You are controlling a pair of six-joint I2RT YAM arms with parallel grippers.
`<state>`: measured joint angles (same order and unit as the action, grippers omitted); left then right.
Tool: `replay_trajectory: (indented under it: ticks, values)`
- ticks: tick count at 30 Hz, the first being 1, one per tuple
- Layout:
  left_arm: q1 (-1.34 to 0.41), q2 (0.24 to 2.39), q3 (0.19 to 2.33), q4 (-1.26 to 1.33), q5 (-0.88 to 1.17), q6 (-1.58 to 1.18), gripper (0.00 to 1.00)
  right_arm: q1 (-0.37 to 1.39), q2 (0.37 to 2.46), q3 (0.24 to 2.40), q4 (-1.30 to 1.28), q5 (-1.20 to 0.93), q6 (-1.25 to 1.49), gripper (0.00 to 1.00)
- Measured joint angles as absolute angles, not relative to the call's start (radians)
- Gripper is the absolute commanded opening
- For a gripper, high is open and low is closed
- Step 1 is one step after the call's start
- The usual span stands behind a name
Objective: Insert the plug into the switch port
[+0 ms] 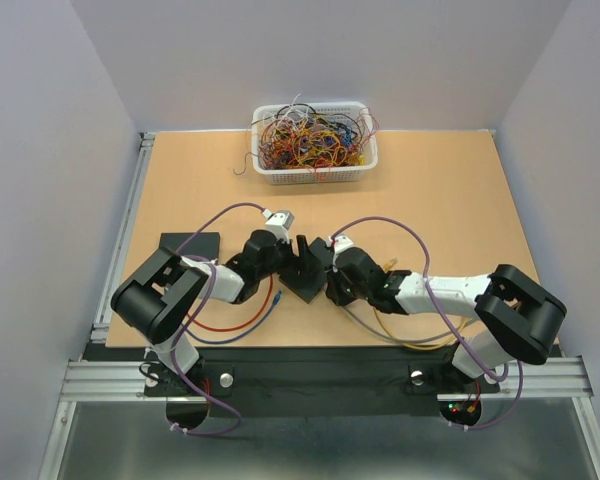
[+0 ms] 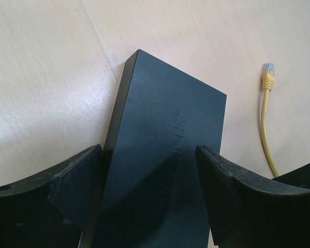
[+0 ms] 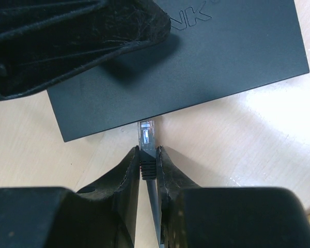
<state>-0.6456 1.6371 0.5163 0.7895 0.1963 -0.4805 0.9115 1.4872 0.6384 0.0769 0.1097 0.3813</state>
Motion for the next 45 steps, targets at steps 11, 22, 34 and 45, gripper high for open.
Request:
replay_trajectory:
  ticks: [11,22,34,45]
  values:
    - [-0.66,1.663,0.516,0.835,0.171,-0.481,0.83,0.932,1.485,0.658,0.061,0.121,0.381,0.01]
    - [-0.669,1.667,0.5,0.871,0.15,-0.481,0.82,0.945,1.506,0.665,0.063,0.165,0.394,0.01]
    - [-0.679,1.668,0.47,0.923,0.114,-0.482,0.82,0.951,1.514,0.665,0.068,0.245,0.415,0.01]
    - [-0.683,1.668,0.465,0.931,0.103,-0.48,0.82,0.95,1.516,0.685,0.043,0.239,0.382,0.0]
